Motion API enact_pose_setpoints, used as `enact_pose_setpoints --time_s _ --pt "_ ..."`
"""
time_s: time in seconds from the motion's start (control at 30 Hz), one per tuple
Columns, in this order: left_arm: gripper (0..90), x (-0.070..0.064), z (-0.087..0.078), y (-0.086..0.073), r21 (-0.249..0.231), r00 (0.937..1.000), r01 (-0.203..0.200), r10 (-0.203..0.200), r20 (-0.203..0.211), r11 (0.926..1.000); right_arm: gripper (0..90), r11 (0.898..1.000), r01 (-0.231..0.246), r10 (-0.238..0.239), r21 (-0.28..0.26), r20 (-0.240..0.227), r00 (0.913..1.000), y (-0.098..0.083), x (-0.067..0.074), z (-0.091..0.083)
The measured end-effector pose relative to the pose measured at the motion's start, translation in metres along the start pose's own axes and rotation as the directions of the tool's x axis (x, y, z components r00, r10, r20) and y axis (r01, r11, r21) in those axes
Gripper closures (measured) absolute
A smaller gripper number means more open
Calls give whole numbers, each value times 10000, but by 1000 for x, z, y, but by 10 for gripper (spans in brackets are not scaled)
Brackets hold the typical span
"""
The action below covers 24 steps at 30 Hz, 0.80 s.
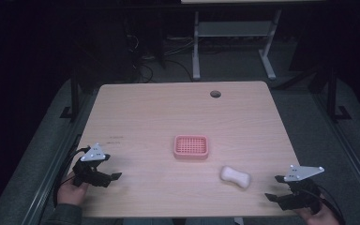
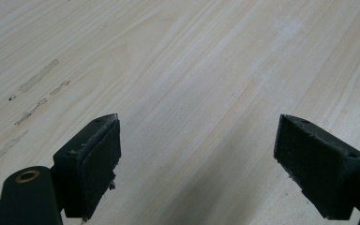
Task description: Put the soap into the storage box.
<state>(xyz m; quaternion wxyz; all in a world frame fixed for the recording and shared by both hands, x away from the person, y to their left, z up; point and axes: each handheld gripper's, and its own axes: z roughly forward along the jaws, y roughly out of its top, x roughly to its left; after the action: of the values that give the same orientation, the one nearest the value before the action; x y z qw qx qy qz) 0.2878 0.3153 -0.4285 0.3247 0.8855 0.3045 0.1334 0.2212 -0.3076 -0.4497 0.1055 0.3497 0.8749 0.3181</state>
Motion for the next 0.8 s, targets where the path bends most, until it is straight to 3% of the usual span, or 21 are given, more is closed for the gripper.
enact_pose_setpoints --time_s 0.27,0.47,0.8 --pt "149 0 -1 0 -50 10000 -51 50 -19 10000 246 9999 9 -8 156 -40 10000 6 2 1" --pt "149 1 -2 -1 -65 10000 35 -35 -73 10000 250 9983 273 -265 512 -176 9995 15 4 6" --pt "149 0 -2 0 -106 10000 43 -44 -58 9999 252 9952 726 -708 652 -304 9970 32 7 6"
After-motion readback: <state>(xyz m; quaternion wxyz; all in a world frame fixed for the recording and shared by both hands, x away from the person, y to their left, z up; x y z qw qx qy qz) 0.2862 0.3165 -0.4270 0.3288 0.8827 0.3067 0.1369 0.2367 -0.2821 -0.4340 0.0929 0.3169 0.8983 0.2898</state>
